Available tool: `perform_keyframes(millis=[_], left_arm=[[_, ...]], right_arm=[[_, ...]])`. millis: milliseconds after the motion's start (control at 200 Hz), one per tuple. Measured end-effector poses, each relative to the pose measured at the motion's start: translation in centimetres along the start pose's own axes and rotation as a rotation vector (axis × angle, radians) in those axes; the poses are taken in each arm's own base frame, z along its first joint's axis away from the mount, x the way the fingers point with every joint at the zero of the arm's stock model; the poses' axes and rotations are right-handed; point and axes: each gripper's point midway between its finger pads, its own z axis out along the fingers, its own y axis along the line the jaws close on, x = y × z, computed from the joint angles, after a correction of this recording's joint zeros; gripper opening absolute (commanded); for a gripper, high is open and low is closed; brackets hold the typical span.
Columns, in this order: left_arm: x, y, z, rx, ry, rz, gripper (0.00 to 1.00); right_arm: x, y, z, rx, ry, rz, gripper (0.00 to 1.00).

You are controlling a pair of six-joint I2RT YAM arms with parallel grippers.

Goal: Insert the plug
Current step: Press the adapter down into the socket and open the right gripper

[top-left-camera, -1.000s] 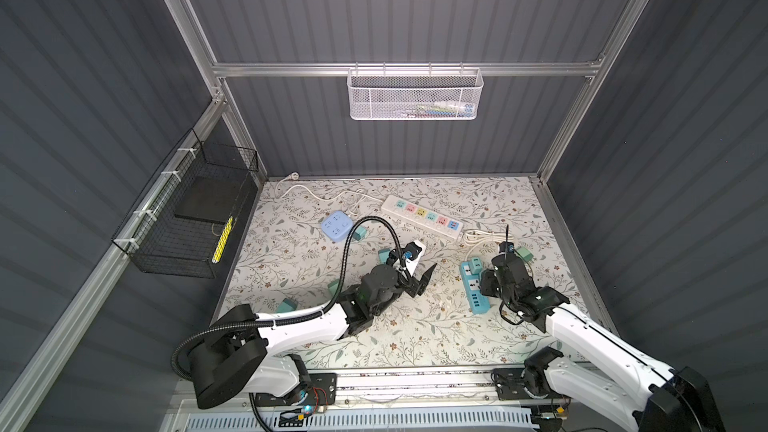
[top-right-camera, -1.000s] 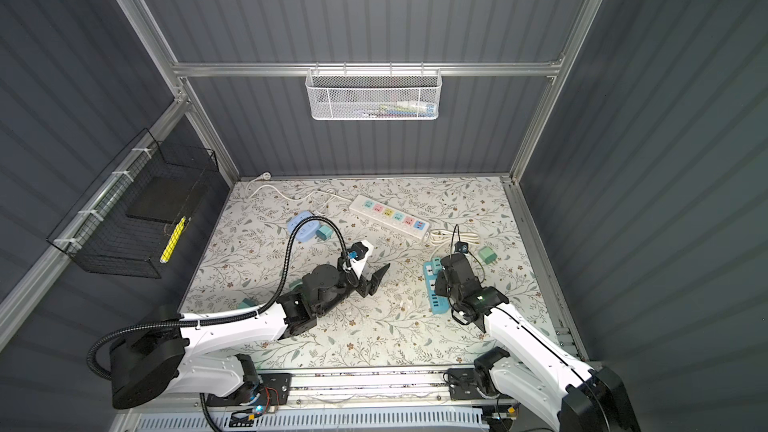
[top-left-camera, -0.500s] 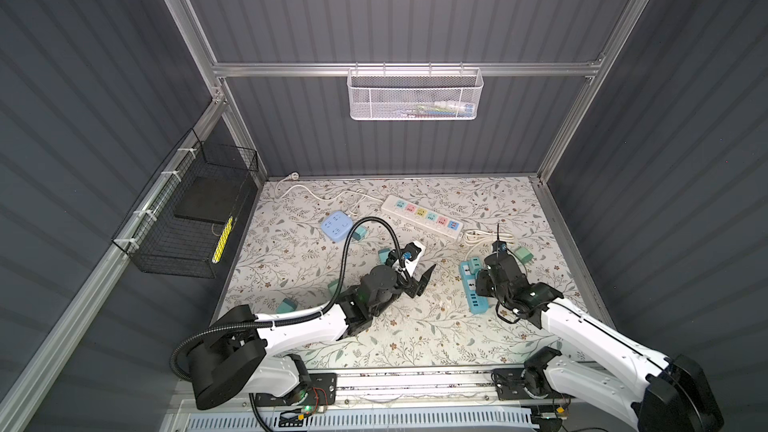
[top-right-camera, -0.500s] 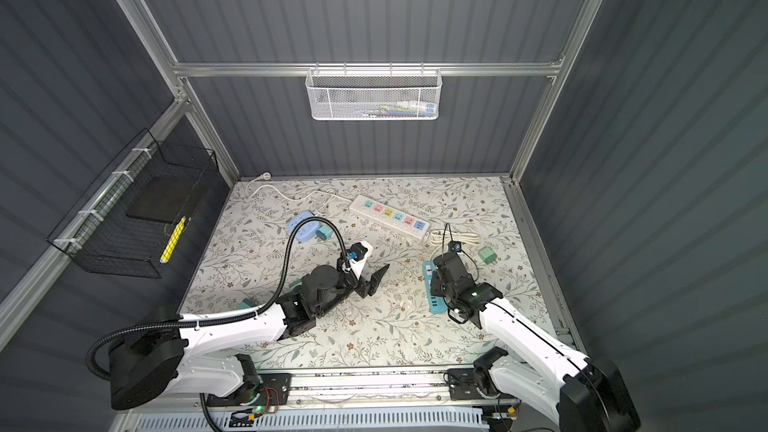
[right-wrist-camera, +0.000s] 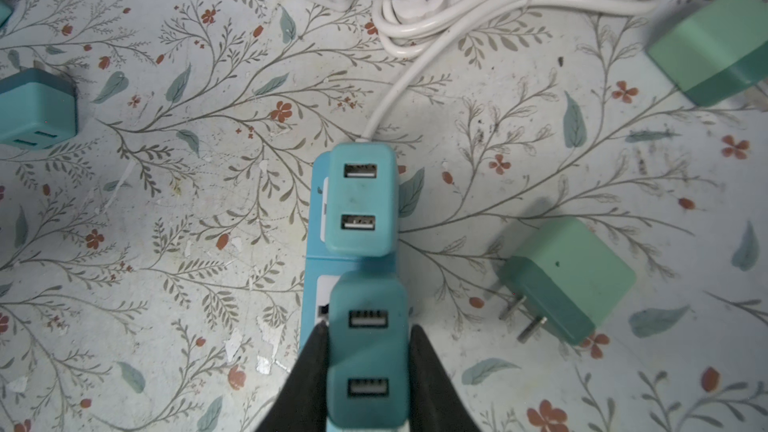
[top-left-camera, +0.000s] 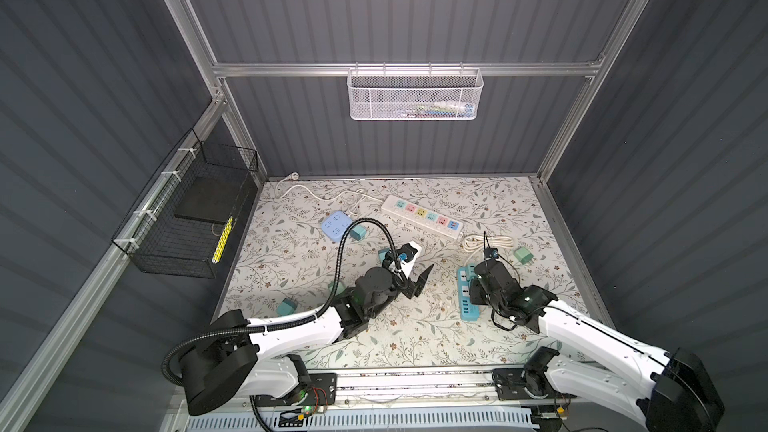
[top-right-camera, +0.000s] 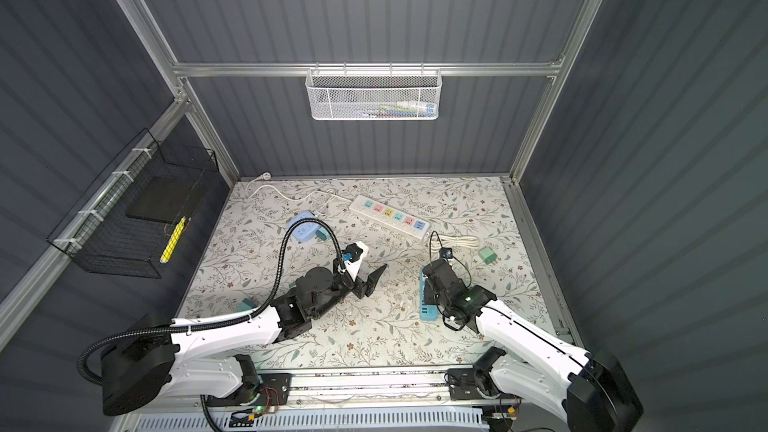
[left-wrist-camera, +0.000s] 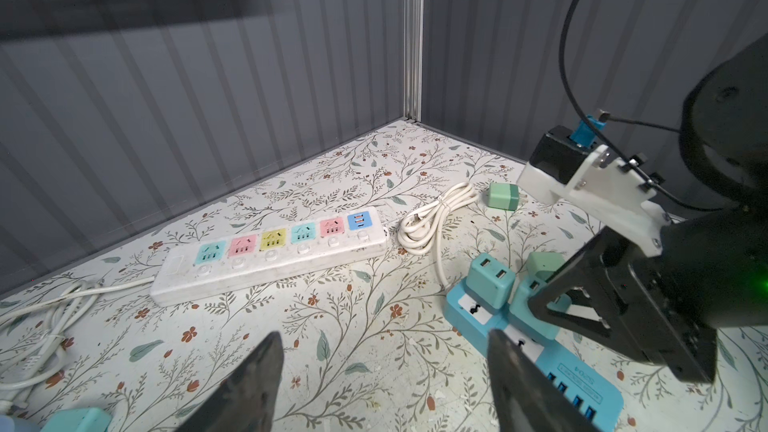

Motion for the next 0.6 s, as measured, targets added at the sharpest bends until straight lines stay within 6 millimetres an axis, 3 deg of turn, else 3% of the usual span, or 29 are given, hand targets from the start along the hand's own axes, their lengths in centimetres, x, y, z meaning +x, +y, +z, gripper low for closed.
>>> perform_keyframes(millis=[600], left_arm=[[-0.7,0.2,-0.7,0.0,-0.027,-0.007,0.77]], right_arm=[[0.2,1.7,1.5,0.107,-0.069,-0.04,0.18]])
